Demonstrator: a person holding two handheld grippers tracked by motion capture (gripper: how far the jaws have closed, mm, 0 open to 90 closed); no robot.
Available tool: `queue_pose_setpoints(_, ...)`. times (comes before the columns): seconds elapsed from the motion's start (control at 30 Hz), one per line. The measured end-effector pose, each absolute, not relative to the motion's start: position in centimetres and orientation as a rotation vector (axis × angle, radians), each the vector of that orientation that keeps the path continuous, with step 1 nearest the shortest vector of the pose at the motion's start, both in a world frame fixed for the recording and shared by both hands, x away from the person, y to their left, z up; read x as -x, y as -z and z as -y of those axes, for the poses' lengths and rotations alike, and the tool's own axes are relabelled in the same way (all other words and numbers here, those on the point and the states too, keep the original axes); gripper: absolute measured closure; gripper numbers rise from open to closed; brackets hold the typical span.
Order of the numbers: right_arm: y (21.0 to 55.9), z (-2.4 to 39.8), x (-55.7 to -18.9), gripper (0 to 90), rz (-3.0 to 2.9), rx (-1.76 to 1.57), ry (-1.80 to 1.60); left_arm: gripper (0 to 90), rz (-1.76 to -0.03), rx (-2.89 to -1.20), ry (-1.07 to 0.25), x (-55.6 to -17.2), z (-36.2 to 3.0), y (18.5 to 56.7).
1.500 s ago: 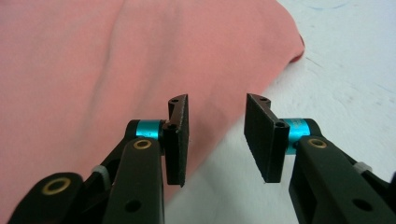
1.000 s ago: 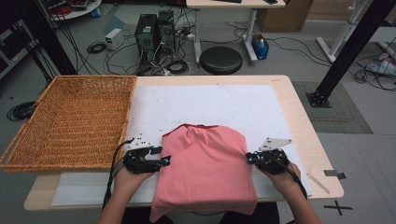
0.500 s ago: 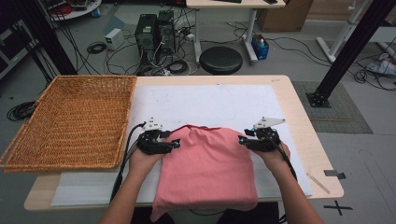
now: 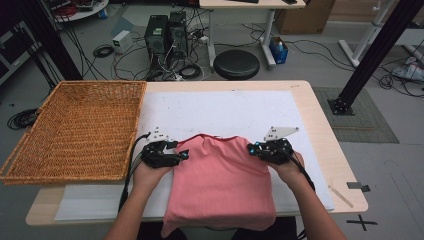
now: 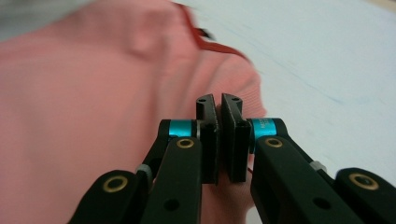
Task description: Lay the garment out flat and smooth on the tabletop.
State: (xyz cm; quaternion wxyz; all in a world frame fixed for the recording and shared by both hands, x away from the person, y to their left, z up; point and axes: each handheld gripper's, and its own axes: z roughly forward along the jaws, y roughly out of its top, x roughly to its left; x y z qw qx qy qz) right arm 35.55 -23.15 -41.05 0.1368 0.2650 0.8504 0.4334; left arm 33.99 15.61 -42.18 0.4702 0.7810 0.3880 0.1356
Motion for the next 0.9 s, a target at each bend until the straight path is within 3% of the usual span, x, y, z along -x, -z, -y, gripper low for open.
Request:
queue_pose_setpoints(0.13, 40.9, 21.4, -32.3, 86.3, -2.543, -0.599, -1.275, 40.0, -0.943, -1.917, -0.337, -32.9, -15.9, 42.2)
queue_pose_setpoints(0.37, 44.6, 18.1, -29.3, 85.8, -2.697, -0.468, -1.163, 40.0, -0.938, -1.929, -0.323, -32.0, -16.0, 42.8)
queue_pose_setpoints(0.53, 43.0, 19.3, -29.4, 72.2, -2.647, -0.51, -1.195, 40.0, -0.931, -1.927, -0.323, -32.0, -16.0, 42.7)
queue_pose_setpoints(0.63, 41.3, 21.3, -30.0, 68.9, -2.547, -0.6, -1.268, 39.9, -0.929, -1.922, -0.324, -32.1, -15.9, 42.5)
queue_pose_setpoints(0.9, 40.4, 24.3, -33.2, 68.6, -2.379, -0.842, -1.267, 40.0, -0.916, -1.92, -0.318, -32.1, -15.8, 42.2)
